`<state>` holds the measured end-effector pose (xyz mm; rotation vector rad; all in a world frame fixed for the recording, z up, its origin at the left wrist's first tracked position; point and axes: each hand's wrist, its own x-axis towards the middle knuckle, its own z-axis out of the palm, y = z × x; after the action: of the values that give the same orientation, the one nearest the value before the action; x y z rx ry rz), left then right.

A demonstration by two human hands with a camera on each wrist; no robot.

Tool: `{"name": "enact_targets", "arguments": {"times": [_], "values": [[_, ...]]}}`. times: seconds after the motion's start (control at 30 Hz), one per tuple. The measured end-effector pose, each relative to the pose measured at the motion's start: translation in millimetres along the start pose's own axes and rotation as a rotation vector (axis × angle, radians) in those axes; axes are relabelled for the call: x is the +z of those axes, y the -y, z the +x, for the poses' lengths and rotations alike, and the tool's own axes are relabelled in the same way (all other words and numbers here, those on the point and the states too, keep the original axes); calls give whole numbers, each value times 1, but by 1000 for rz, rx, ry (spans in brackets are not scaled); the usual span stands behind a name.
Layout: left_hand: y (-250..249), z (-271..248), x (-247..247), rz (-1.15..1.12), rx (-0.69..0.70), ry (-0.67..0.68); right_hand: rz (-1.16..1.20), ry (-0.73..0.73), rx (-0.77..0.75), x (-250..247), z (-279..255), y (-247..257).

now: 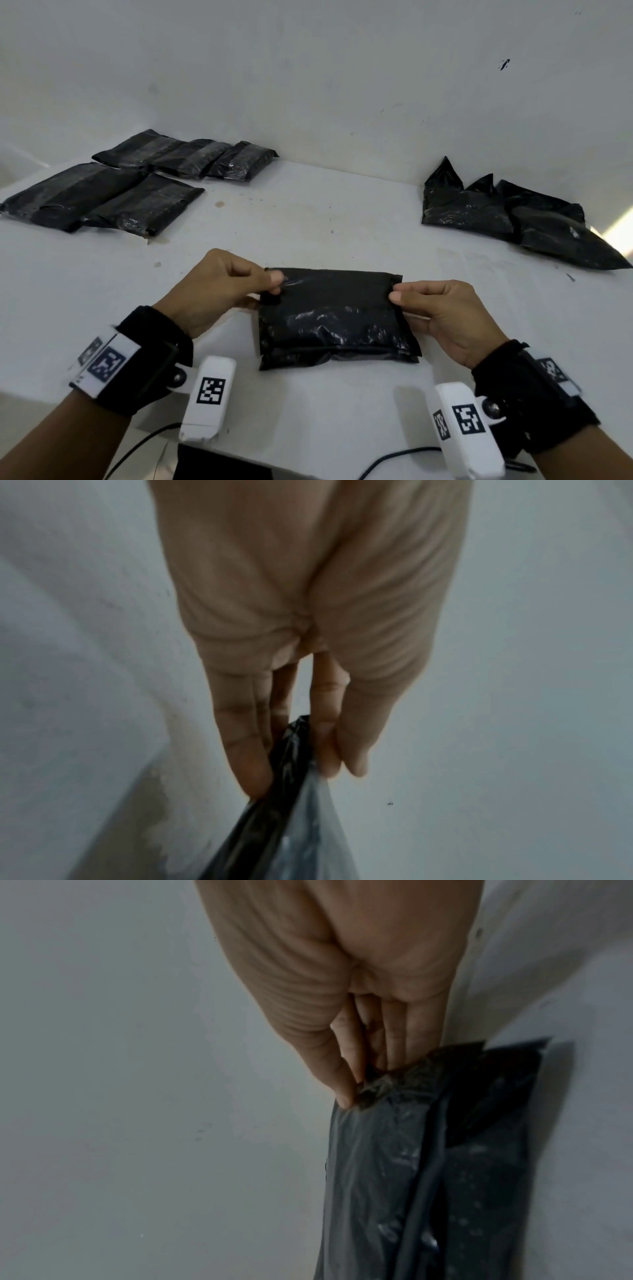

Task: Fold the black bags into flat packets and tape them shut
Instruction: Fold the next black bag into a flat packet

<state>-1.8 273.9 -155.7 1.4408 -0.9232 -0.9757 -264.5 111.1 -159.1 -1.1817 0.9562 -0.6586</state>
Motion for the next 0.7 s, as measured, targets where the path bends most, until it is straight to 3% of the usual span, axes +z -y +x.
{"name": "enact_targets", "arguments": {"times": [0.23,0.5,0.6,0.7], "values": [[4,5,7,114,-18,-6,-37,-112,-38,2,-2,-3],[0,7,13,178,-59,-57,-845,-134,-295,5,-8,5],[-2,8,14,177,-77,-69,-1112,-166,-519,11,-17,13],[-2,8,15,172,-89,-63,-1183,63,-648,25,-25,17]]}}
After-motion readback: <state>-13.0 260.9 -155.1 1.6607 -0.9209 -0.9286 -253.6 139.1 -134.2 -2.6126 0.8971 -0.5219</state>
